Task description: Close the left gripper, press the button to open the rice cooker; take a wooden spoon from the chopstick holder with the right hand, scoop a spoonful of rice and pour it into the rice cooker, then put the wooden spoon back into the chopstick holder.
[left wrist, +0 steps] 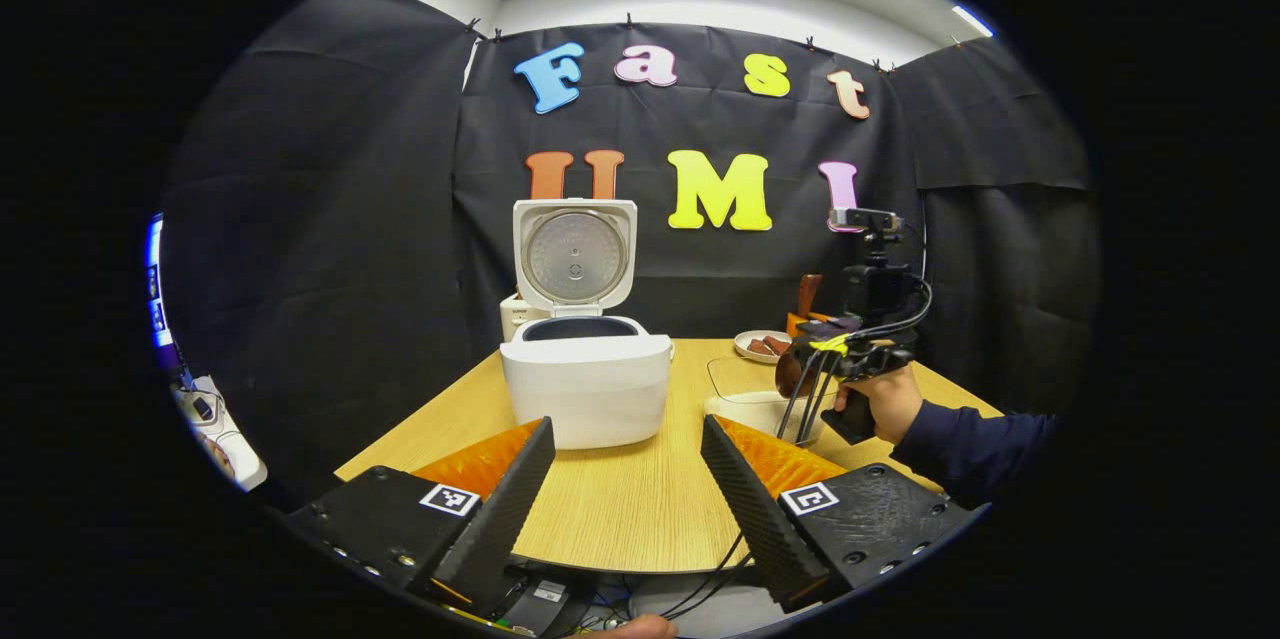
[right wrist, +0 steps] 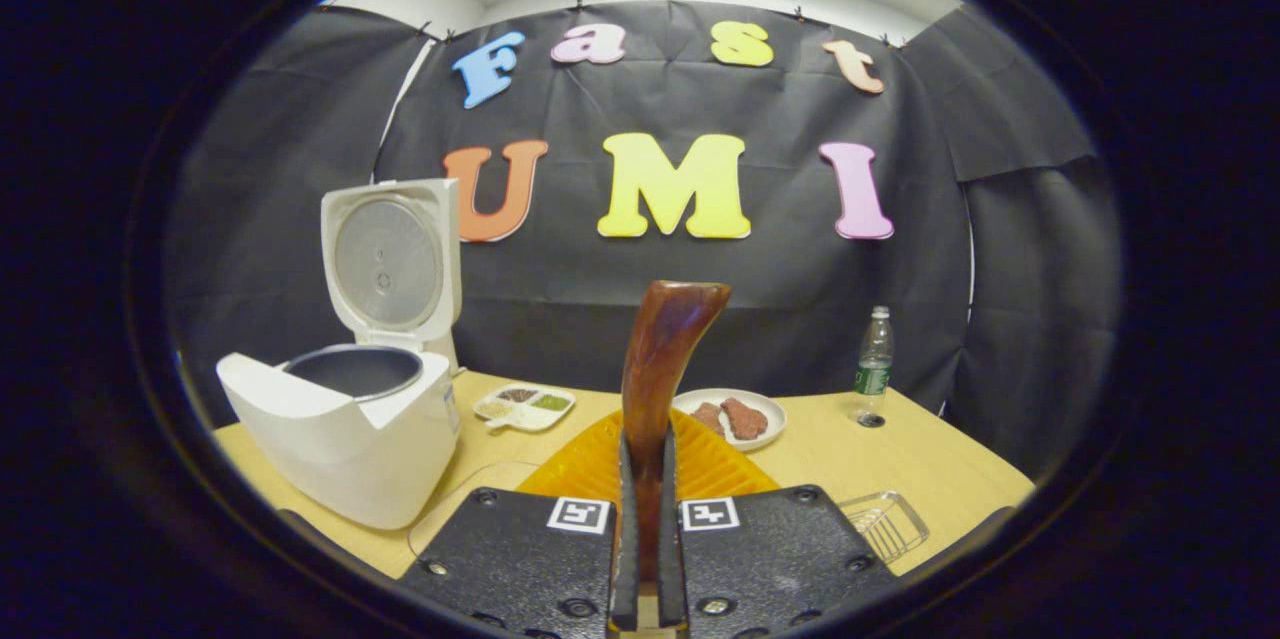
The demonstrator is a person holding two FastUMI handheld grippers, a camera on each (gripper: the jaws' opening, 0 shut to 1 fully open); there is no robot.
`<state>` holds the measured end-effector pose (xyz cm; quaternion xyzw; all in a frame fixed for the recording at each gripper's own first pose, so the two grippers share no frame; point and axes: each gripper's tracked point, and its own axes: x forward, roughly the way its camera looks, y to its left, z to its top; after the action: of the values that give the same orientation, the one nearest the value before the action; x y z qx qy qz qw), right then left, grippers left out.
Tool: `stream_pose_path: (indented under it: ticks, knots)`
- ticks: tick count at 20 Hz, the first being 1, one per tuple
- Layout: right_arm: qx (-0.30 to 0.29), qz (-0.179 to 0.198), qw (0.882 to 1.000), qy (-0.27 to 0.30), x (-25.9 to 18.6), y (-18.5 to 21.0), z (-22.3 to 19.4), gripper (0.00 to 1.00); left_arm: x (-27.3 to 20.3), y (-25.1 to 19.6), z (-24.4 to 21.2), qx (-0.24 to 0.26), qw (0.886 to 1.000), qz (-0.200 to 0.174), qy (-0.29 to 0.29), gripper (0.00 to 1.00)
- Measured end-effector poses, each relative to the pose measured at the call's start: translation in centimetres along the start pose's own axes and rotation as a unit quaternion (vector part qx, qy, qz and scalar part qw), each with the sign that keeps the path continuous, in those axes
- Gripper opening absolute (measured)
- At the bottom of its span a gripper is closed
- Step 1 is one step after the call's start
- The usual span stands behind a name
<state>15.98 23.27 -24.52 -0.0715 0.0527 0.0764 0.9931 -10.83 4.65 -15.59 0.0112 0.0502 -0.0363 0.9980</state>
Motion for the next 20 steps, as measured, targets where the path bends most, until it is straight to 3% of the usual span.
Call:
stream_pose_path:
  ticks: [4, 10, 13, 20]
  knots:
    - [-0.020, -0.033, 0.999, 0.033, 1.4, -0.5, -3.5, 0.13, 0.2, 0.4, -0.7, -0.005, 1.000, 0.000, 0.006, 0.94]
    - [0.056, 0.050, 0.995, 0.073, 0.1, 4.1, -5.1, 0.13, 0.1, 0.6, -1.1, -0.011, 1.000, 0.003, 0.014, 0.94]
    - [0.082, 0.064, 0.991, 0.082, -0.2, 5.0, -5.1, 0.13, -0.1, 0.4, -1.0, -0.010, 1.000, 0.000, 0.015, 0.94]
    - [0.184, 0.122, 0.968, 0.118, -0.6, 6.9, -5.1, 0.13, -0.3, -0.1, -1.2, -0.010, 1.000, -0.004, 0.016, 0.94]
